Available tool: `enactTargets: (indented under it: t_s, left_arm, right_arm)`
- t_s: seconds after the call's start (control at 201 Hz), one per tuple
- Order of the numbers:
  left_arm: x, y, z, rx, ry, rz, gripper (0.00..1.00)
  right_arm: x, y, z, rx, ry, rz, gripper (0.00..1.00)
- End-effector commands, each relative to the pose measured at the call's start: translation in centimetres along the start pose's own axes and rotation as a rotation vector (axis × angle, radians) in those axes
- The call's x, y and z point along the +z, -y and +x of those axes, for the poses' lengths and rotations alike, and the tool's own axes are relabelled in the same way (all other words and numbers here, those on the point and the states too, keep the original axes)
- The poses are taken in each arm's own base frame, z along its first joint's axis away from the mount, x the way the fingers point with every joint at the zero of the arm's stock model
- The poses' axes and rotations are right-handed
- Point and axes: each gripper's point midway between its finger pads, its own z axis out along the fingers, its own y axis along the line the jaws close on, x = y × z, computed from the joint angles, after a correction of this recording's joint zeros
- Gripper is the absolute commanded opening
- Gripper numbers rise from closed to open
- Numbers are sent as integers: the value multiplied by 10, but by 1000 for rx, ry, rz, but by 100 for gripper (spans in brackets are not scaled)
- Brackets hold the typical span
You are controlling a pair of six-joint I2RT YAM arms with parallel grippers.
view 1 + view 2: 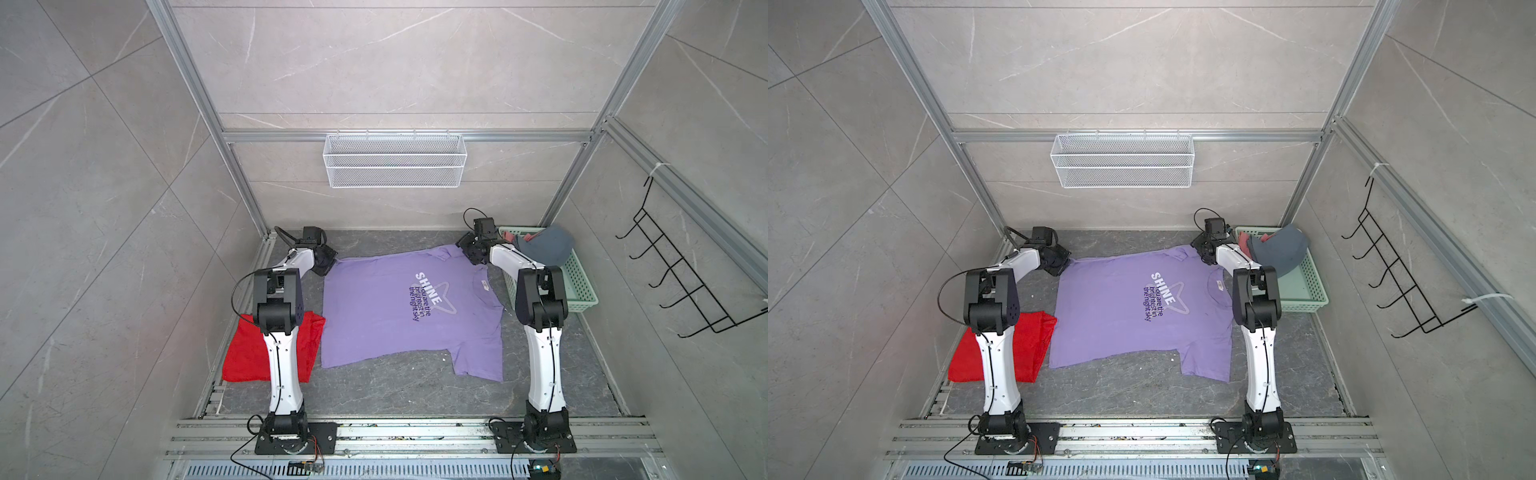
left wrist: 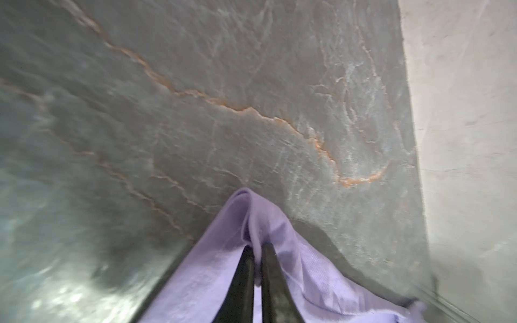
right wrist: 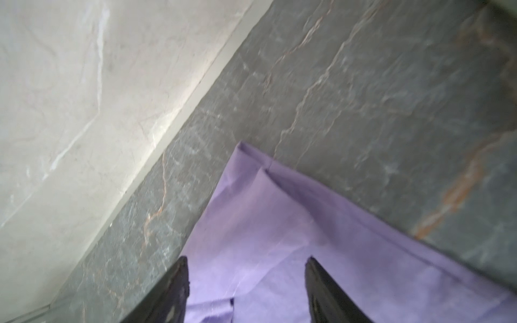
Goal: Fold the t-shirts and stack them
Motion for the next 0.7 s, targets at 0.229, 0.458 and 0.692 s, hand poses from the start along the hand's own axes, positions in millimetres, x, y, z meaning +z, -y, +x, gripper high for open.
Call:
enactTargets:
  t_s: [0.229,0.458,0.692]
  left_arm:
    - [-6,46,-18,-107,14,247,5]
    - [-2,48,-18,-112,3,258,5]
    - [1,43,-17,-105,-4,237,4]
  right_arm:
    - [25,23,0,32,-12,59,63]
    - [40,17,-3,59,-18,45,37]
    - [23,-22,-20,114,6,-69,6]
